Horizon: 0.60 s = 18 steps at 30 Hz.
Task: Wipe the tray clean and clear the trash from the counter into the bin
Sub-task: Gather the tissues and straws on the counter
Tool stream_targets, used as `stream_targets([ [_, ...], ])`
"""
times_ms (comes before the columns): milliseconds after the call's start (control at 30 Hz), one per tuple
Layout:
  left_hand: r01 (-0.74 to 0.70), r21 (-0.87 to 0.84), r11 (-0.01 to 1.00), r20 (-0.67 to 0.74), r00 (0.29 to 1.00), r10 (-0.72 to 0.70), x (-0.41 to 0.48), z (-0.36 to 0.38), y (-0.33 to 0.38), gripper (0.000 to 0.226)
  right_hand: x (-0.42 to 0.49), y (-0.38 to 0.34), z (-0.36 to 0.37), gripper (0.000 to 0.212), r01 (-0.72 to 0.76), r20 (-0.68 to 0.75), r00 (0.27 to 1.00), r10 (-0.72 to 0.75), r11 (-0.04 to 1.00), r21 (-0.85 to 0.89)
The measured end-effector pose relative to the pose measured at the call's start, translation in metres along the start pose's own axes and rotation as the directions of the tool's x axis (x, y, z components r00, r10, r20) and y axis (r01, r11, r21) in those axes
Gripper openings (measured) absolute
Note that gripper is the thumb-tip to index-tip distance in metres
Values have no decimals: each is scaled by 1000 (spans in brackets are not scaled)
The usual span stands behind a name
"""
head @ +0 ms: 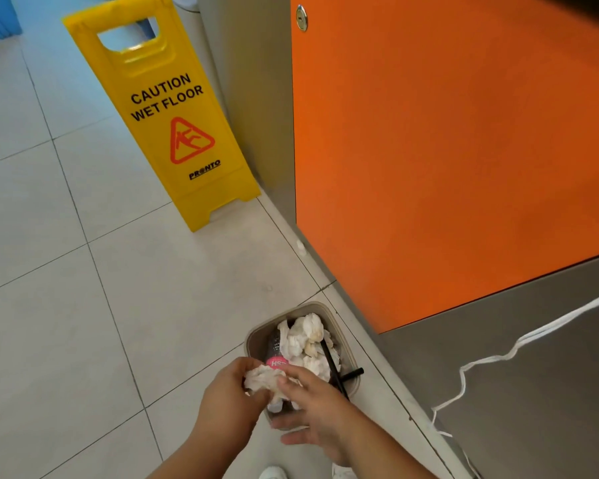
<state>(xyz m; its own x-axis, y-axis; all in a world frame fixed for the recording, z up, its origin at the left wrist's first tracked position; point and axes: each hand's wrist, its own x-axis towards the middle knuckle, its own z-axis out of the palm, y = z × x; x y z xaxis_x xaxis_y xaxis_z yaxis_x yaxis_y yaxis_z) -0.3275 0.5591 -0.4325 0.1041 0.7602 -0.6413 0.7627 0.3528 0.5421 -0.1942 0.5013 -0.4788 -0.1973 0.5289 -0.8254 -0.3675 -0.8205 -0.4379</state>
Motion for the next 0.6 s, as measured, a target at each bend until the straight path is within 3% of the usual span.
stream_targets([
  [100,-33,-4,999,3,999,33,1,5,4,28,8,7,5,32,62,-10,998,-62,990,127],
  [200,-47,-5,999,66,997,48,4,9,6,42,22,12,-3,27,108,-148,985,-84,981,159],
  [333,-72,74,995,87,994,65,6,12,5,49,34,18,-23,29,80,-335,939,-84,996,-25],
  [467,-23,76,997,46,999,20,3,5,-4,53,30,12,-35,60,-34,-382,924,-26,988,-151],
  [600,-24,82,996,0,1000,24,-6,-12,0,49,13,-2,-37,54,12,-391,916,-88,981,-193],
])
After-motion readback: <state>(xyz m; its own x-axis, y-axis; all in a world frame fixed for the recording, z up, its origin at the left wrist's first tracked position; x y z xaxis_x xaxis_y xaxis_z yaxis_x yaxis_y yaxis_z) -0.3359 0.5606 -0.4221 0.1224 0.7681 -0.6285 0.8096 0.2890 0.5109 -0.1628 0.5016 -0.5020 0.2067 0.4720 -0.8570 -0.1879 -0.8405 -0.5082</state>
